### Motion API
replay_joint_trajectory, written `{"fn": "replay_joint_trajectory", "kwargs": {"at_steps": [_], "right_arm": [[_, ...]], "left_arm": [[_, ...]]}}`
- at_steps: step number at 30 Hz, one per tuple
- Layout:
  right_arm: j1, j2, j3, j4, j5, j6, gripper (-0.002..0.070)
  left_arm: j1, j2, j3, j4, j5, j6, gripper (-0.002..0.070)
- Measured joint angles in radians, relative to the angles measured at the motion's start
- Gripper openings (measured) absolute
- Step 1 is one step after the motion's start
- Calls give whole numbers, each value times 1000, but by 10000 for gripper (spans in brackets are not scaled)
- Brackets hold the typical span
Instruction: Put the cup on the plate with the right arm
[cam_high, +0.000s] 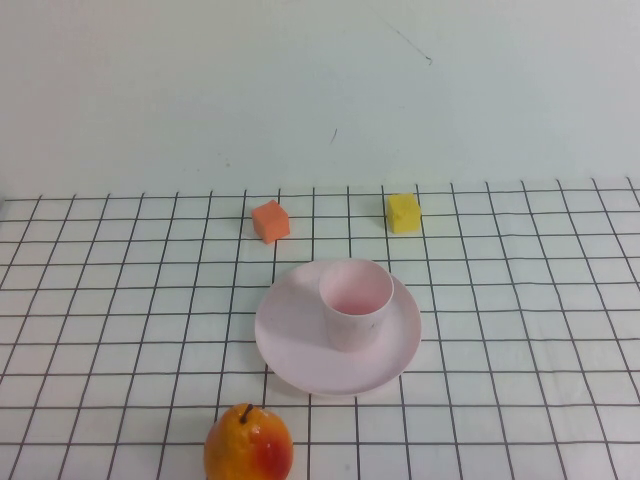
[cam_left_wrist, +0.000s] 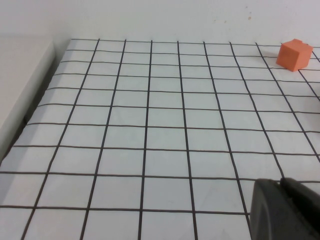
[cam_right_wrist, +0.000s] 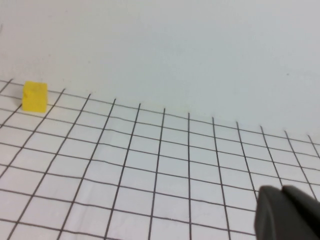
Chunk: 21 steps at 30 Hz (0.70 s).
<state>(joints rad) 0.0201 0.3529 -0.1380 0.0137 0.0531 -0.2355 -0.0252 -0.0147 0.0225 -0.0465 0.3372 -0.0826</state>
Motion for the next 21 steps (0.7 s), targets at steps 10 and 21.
{"fn": "replay_joint_trajectory", "kwargs": {"at_steps": [10,21], "right_arm": [[-31,-233,136,1,-2,37,-1],[-31,-360,166,2,78,39,-1]], "left_arm": [[0,0,0,0,0,0,-3],[0,0,0,0,0,0,-3]]}}
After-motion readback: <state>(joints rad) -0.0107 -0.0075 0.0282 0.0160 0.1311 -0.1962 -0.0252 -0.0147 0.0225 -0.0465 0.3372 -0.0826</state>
